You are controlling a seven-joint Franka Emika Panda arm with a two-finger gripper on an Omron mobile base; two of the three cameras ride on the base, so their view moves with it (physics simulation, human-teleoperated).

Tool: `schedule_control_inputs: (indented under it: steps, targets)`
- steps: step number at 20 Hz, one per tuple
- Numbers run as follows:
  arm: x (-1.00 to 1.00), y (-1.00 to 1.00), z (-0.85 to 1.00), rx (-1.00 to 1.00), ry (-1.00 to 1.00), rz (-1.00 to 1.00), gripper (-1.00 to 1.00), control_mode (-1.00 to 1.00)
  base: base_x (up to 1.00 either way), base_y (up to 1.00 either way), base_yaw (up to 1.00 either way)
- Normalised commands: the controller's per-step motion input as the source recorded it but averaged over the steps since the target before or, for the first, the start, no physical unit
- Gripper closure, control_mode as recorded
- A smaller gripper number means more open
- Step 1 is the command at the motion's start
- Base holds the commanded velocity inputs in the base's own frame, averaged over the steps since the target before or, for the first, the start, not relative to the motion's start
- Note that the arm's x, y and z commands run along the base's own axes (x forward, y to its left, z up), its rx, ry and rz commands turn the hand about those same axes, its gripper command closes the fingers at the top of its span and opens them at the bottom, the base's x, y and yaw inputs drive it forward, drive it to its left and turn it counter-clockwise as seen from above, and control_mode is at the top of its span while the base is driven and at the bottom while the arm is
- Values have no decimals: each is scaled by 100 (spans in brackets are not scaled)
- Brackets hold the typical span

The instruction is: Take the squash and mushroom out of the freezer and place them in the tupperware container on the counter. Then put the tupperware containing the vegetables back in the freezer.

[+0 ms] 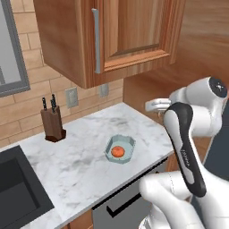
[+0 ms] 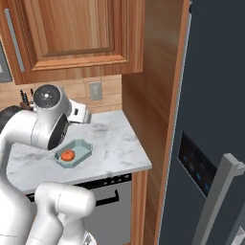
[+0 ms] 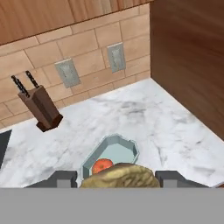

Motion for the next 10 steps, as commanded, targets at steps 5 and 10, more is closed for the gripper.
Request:
schedule_control_inputs:
  steps: [5, 10]
  targets:
    - [96, 49, -100, 0, 15, 9, 100, -100, 0, 0, 0]
    - [82, 34, -100, 0, 0, 3, 100, -100, 0, 0, 0]
